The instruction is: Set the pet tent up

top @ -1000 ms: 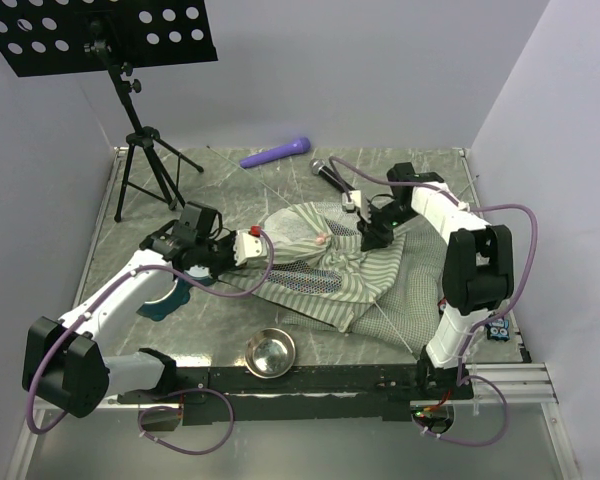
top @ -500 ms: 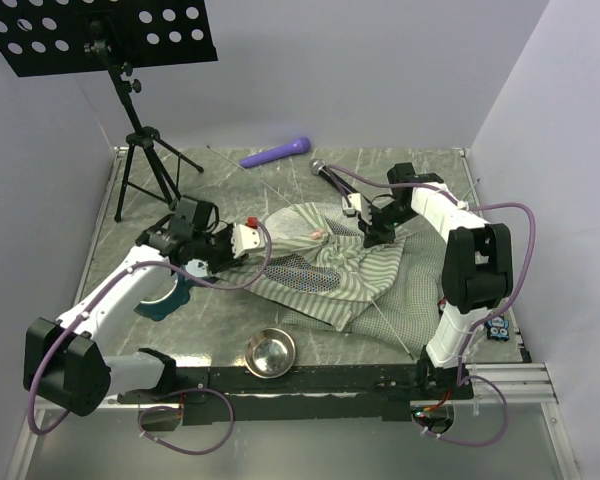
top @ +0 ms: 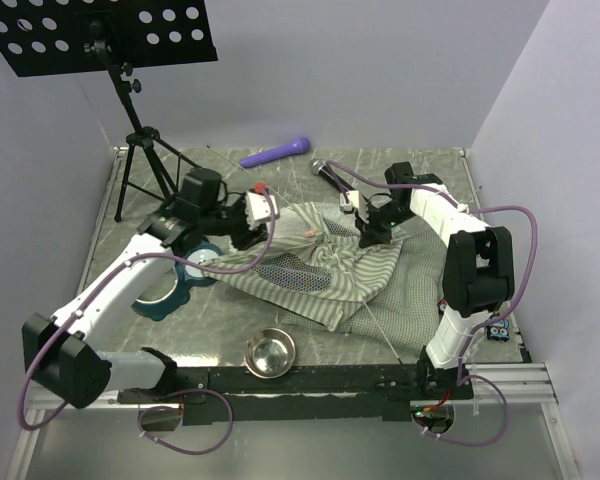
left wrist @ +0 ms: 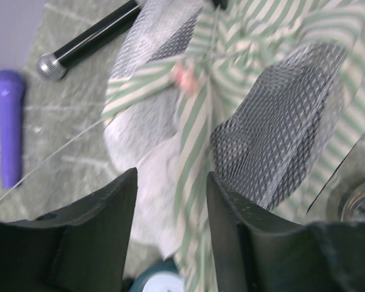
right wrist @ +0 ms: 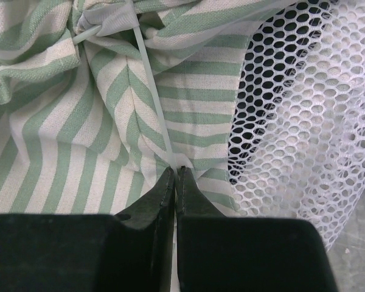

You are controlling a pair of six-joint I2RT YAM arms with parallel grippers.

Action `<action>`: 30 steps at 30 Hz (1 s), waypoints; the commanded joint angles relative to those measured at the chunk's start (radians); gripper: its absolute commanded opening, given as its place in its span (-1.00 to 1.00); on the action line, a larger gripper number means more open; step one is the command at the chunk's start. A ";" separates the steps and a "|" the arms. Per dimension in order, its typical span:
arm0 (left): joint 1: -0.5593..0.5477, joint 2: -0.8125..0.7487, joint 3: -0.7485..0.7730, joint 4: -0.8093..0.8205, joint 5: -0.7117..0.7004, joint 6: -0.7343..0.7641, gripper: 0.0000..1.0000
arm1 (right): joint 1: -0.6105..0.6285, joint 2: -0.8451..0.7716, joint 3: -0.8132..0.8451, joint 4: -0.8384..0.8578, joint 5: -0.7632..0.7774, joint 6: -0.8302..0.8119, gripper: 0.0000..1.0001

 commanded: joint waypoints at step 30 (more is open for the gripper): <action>-0.426 0.615 0.145 0.527 -0.442 0.006 -0.09 | -0.004 -0.009 0.104 -0.108 -0.151 0.129 -1.00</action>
